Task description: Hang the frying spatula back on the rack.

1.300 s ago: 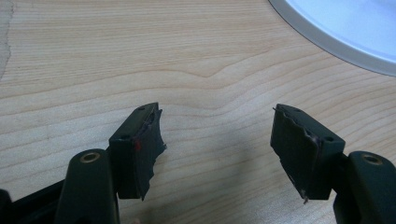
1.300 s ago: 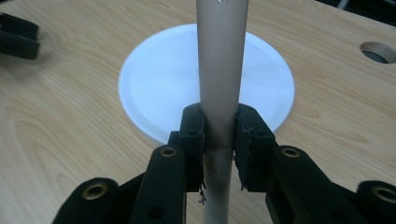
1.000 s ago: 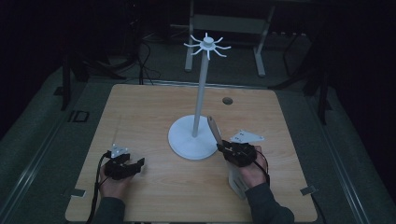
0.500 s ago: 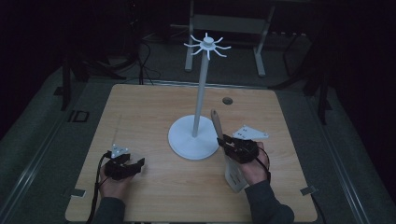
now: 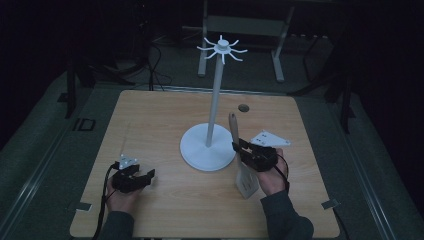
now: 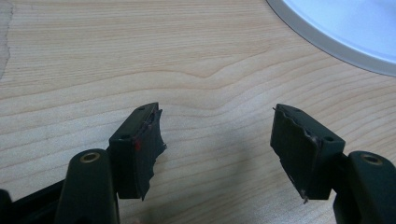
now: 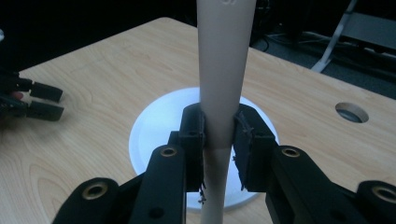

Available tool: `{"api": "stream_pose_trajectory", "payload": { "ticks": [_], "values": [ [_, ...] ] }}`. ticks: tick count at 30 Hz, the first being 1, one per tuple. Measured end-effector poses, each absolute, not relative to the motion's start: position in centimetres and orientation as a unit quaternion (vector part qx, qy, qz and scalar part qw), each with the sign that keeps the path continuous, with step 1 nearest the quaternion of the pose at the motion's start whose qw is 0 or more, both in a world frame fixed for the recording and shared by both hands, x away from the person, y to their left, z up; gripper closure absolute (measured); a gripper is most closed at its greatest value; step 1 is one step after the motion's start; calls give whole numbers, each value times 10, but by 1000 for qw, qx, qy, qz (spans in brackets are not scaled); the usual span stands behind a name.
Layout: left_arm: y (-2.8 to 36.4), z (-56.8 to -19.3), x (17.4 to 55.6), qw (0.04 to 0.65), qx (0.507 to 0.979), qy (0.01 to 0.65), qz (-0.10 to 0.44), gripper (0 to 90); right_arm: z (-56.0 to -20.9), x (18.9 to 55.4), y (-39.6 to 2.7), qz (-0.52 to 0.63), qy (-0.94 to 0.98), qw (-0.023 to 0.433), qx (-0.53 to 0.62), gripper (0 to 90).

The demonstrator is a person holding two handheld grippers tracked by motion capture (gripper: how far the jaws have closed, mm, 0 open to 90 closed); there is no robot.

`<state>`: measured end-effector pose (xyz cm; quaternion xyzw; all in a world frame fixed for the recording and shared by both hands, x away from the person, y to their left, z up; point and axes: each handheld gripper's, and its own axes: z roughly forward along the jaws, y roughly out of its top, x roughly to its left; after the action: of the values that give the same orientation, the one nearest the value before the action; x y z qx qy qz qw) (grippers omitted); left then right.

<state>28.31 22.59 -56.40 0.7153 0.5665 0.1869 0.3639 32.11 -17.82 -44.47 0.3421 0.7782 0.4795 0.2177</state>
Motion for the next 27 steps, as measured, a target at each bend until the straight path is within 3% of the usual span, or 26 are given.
{"api": "stream_pose_trajectory", "payload": {
  "ticks": [27],
  "values": [
    [227, -563, 283, 364, 714, 567, 188, 338, -424, 328, -186, 526, 747, 217, 343, 744]
  ]
}}
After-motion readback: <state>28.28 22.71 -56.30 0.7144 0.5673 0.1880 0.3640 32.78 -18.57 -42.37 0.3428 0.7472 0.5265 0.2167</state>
